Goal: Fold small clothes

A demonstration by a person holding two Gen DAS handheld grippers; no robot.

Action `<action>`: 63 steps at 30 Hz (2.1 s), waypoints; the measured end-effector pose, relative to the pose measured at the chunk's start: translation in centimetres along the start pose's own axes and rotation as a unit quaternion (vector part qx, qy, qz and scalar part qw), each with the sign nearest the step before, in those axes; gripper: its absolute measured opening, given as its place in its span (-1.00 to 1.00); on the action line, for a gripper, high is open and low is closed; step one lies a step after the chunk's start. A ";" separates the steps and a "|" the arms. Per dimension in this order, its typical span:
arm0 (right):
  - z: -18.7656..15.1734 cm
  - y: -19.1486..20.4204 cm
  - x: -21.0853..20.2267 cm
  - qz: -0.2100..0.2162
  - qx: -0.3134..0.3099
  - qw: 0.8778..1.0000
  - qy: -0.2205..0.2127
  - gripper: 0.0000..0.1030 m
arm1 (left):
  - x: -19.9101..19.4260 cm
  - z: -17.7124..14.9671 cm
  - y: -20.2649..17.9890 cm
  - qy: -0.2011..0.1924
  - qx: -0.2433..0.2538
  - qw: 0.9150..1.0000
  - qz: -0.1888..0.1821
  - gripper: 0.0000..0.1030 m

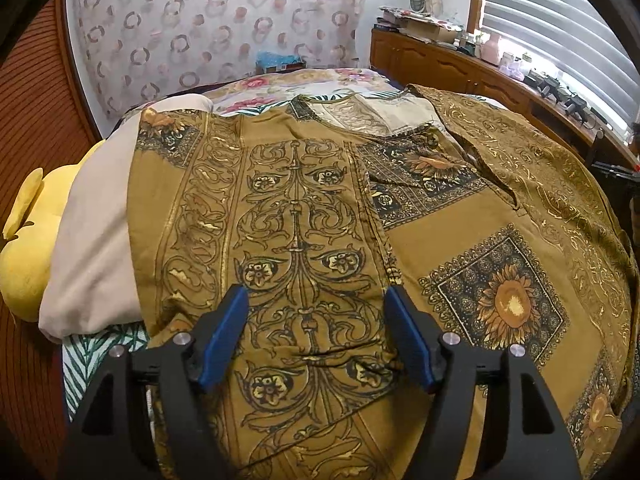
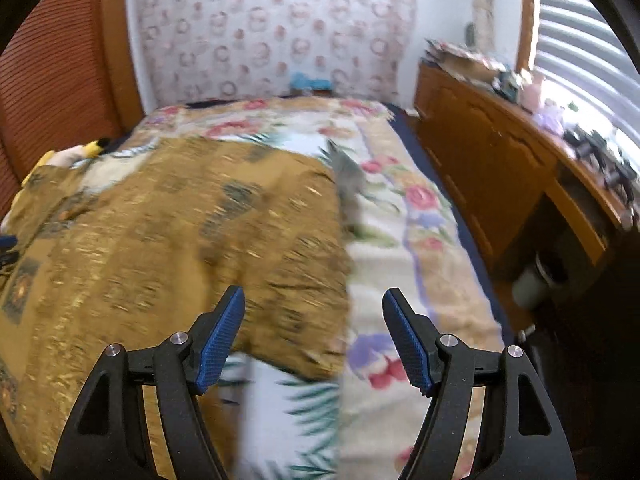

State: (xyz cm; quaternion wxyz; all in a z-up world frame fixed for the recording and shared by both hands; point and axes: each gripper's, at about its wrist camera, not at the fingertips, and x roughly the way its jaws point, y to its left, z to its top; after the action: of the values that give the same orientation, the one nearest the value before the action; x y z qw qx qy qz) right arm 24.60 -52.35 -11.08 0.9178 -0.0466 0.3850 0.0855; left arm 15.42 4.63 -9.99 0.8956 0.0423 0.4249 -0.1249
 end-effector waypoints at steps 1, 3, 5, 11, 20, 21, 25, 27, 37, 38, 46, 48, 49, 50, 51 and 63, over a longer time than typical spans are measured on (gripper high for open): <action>-0.3 -0.6 0.4 0.001 0.006 1.000 0.008 0.39 | 0.0 0.0 0.0 0.000 0.000 1.000 0.000 0.38; -0.6 -1.2 1.1 0.008 0.015 1.000 0.018 0.35 | 0.0 0.0 0.0 0.000 0.000 1.000 0.000 0.38; -0.8 -1.6 1.5 0.026 0.025 0.999 0.028 0.33 | 0.0 0.0 0.0 0.000 0.000 1.000 0.000 0.39; -0.9 -1.0 2.3 0.065 0.029 0.996 0.045 0.01 | 0.0 0.0 0.1 0.000 -0.001 1.000 0.001 0.39; -0.9 -0.1 0.7 0.034 -0.031 0.998 0.033 -0.89 | -2.0 -0.6 -0.1 -0.022 -0.003 0.999 0.040 0.39; -0.9 0.0 0.5 0.027 -0.037 0.999 0.029 -0.90 | -2.4 -0.7 -0.1 -0.026 -0.007 0.999 0.041 0.39; 0.0 -0.3 -1.3 -0.018 -0.051 0.999 -0.004 -0.91 | -4.2 -0.8 -0.4 -0.048 -0.027 0.998 0.025 0.39; 0.9 -0.7 -2.5 -0.042 -0.053 0.997 -0.027 -0.92 | -5.0 -0.7 -0.8 -0.060 -0.034 0.997 0.019 0.39; 5.8 3.6 -5.2 -0.036 -0.106 0.989 -0.092 -0.92 | -7.8 -0.7 -2.8 -0.104 -0.053 0.993 0.005 0.39; 6.1 4.8 -5.3 -0.022 -0.113 0.989 -0.096 -0.92 | -8.1 -0.7 -3.0 -0.108 -0.053 0.993 0.003 0.39; 3.1 13.2 -3.2 0.086 -0.170 0.980 -0.063 -0.91 | -8.6 -1.0 -4.4 -0.115 -0.050 0.992 -0.005 0.39; 1.9 14.3 -2.3 0.090 -0.181 0.978 -0.050 -0.91 | -8.6 -1.1 -4.7 -0.117 -0.047 0.992 -0.005 0.39; 1.4 14.6 -2.0 0.089 -0.180 0.978 -0.049 -0.91 | -8.6 -1.1 -4.9 -0.118 -0.047 0.992 -0.007 0.39; 1.1 14.7 -1.6 0.090 -0.173 0.980 -0.045 -0.91 | -8.6 -1.1 -5.0 -0.119 -0.048 0.992 -0.009 0.39; 0.9 14.9 -1.3 0.094 -0.165 0.981 -0.041 -0.91 | -8.6 -1.1 -5.1 -0.120 -0.049 0.991 -0.010 0.39; 2.0 14.3 -3.2 0.079 -0.137 0.985 -0.068 -0.06 | -8.5 -1.6 -6.3 -0.122 -0.046 0.991 -0.014 0.39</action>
State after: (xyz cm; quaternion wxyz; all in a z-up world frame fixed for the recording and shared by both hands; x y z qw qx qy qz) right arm 21.04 -38.44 -7.72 0.9169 -0.1356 0.3090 0.2130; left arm 7.43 0.41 -4.24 0.9398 -0.0205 0.3186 -0.1220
